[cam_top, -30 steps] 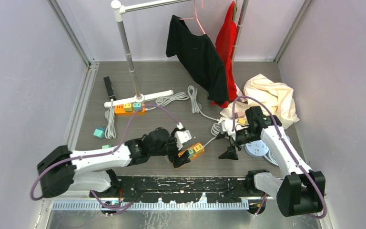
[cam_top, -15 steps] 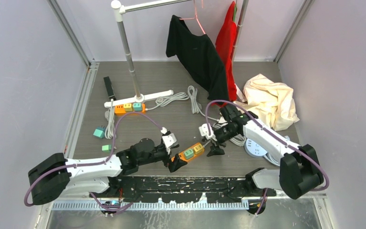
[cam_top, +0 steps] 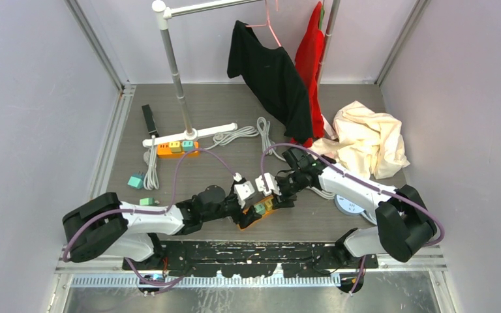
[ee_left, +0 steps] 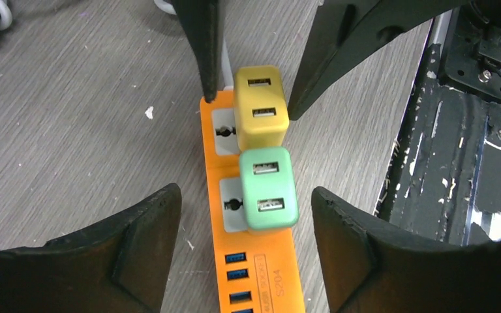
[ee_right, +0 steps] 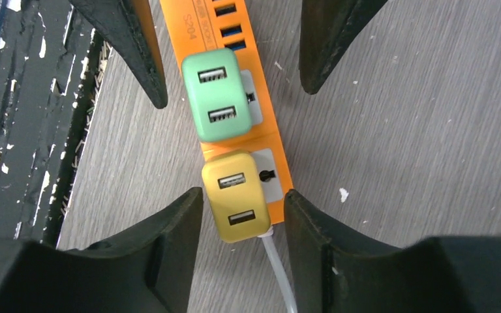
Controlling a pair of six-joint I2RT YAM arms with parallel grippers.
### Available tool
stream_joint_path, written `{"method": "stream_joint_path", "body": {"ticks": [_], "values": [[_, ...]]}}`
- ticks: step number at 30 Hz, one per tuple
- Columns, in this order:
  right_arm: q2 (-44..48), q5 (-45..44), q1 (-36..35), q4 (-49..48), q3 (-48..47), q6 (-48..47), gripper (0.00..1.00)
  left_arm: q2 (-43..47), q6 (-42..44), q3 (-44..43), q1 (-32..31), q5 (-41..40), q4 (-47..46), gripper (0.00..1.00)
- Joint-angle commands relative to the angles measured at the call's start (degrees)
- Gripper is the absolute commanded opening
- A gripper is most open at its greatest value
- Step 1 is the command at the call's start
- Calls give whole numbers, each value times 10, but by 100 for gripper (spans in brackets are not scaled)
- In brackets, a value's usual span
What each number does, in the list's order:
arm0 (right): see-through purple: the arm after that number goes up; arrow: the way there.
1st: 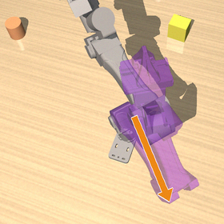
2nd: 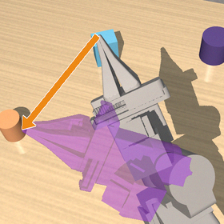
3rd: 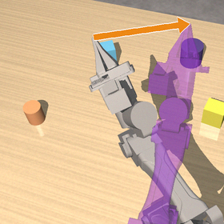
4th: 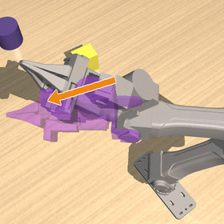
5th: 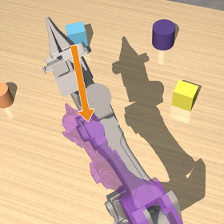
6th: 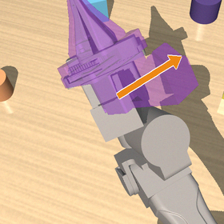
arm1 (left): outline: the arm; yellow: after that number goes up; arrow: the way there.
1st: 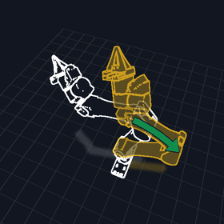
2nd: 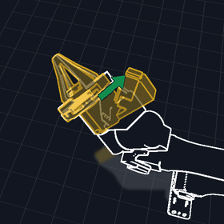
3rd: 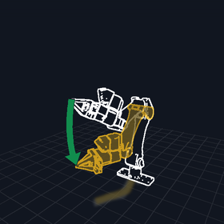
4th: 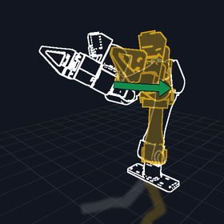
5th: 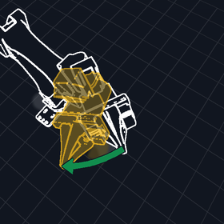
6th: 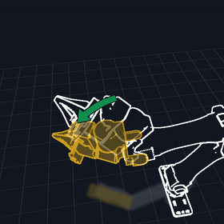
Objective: Pull the plug off the socket
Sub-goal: Remove the plug from the socket.
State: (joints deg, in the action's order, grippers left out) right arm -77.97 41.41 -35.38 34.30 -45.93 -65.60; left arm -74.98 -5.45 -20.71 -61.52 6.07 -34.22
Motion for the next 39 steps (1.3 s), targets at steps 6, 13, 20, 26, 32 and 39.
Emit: {"method": "stream_joint_path", "body": {"ticks": [6,13,20,26,32,39], "values": [[9,17,0,16,10,-33,41,-41,3,-34,-1,22,-89,62],[11,34,0,37,9,-48,37,-64,12,-34,-1,33,-89,38],[7,62,0,44,8,-46,45,-88,36,-47,-1,41,-43,8],[8,65,0,40,0,-24,29,-97,56,-40,-1,44,-25,0],[12,110,55,48,-13,7,2,-109,60,-34,-1,39,2,0],[27,125,75,86,3,-60,1,-136,44,-21,5,33,-16,0]]}}
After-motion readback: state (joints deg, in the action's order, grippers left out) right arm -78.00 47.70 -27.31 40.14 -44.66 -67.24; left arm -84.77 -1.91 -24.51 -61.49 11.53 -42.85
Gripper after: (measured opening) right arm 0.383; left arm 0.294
